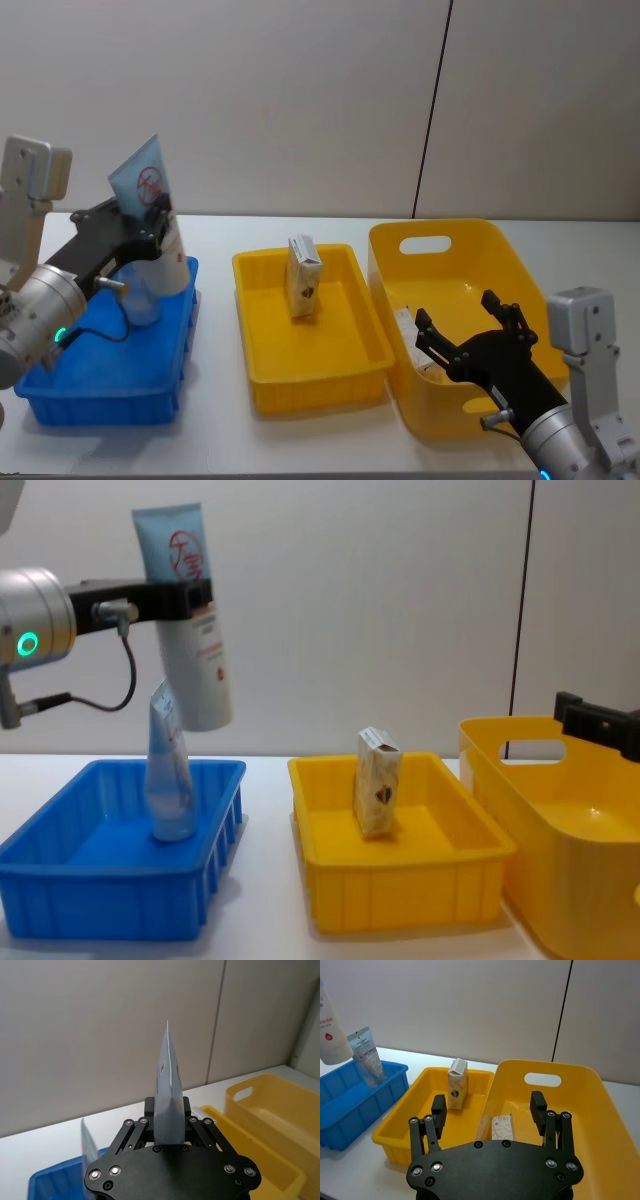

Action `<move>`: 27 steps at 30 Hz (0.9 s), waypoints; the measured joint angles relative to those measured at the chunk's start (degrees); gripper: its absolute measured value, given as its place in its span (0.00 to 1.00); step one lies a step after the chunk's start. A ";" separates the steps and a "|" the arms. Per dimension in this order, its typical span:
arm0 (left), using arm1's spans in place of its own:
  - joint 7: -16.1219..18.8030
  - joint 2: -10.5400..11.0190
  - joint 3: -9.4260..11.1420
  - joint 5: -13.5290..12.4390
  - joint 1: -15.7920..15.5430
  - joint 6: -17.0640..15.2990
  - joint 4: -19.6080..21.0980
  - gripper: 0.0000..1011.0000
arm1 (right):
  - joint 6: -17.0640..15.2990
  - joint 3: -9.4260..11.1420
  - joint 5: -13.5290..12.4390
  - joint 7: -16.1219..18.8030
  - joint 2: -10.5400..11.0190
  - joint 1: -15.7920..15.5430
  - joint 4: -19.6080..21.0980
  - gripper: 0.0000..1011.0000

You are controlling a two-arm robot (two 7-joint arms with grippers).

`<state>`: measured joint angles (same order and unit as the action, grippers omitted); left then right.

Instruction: Bimanual collaborative sorting of washing and personal care products

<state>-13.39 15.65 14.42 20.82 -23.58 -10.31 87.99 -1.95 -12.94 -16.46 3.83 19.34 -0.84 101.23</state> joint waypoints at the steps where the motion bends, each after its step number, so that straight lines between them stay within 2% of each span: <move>1: -1.06 0.10 0.00 0.69 -0.18 -0.07 0.21 0.24 | 0.00 0.00 0.00 0.00 0.00 0.00 0.00 0.99; 10: -6.93 0.23 1.02 4.19 -1.94 -0.33 -0.04 0.24 | 0.00 0.00 0.00 0.00 0.00 0.00 0.00 0.99; 13: -9.55 -0.02 1.99 5.37 -3.13 -0.34 -1.05 0.24 | 0.00 0.00 0.00 0.00 0.00 0.00 0.00 0.99; 19: -13.04 -0.67 3.87 6.65 -5.24 -0.29 -3.14 0.24 | 0.00 0.00 0.00 0.00 0.00 0.00 0.00 0.99; 27: -15.84 -1.24 5.53 7.56 -7.04 -0.15 -5.05 0.24 | 0.00 0.00 0.00 0.02 -0.01 0.00 0.00 0.99</move>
<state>-29.22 14.40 19.96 28.37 -30.63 -10.46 82.93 -1.96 -12.94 -16.46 3.84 19.33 -0.84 101.23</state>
